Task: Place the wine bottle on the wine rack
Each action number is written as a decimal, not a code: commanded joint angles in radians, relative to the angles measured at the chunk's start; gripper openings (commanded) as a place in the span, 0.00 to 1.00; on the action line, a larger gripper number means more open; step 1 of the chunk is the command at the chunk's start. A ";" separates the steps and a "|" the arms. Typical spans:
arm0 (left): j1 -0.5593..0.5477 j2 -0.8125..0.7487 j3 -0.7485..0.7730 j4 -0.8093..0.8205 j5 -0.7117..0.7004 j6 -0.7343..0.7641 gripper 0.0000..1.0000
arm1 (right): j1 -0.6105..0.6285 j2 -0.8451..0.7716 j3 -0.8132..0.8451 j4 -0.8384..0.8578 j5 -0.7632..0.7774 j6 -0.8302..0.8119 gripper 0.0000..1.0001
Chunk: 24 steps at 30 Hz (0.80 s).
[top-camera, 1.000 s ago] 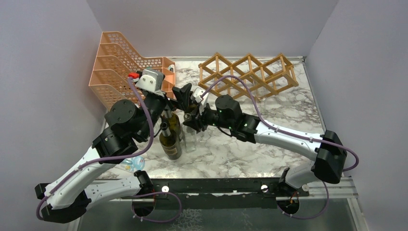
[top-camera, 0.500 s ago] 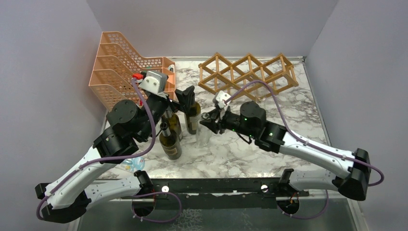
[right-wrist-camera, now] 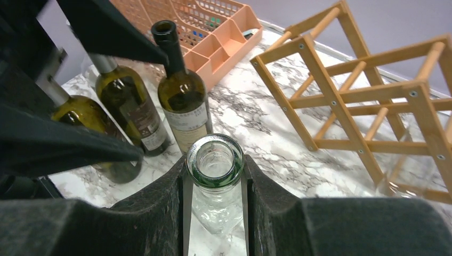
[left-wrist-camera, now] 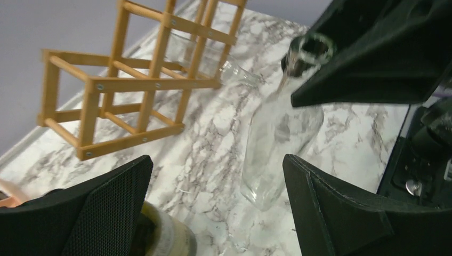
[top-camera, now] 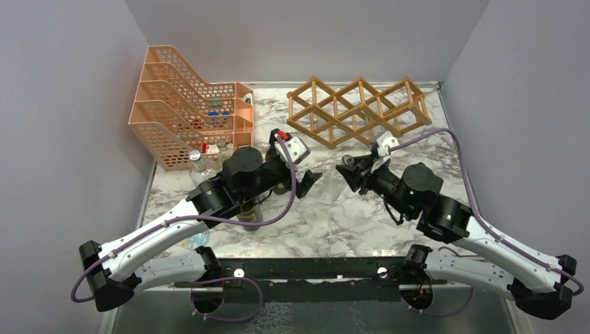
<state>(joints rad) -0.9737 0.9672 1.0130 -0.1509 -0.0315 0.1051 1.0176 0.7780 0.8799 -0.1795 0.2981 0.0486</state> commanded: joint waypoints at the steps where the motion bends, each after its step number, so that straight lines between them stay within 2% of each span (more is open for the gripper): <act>1: -0.001 0.027 -0.082 0.176 0.167 -0.004 0.99 | 0.005 -0.076 0.055 -0.063 0.100 0.048 0.05; 5: -0.001 0.051 -0.147 0.277 0.198 0.002 0.99 | 0.006 -0.120 0.086 -0.121 0.093 0.063 0.05; 14: 0.000 0.163 -0.180 0.354 0.488 0.003 0.99 | 0.005 -0.165 0.125 -0.160 0.004 0.078 0.04; 24: -0.001 0.254 -0.193 0.455 0.571 -0.032 0.98 | 0.006 -0.179 0.145 -0.134 -0.140 0.070 0.04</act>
<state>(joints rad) -0.9737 1.2053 0.8375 0.2043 0.4614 0.0975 1.0176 0.6209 0.9810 -0.3977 0.2424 0.1127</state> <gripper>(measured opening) 0.987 0.355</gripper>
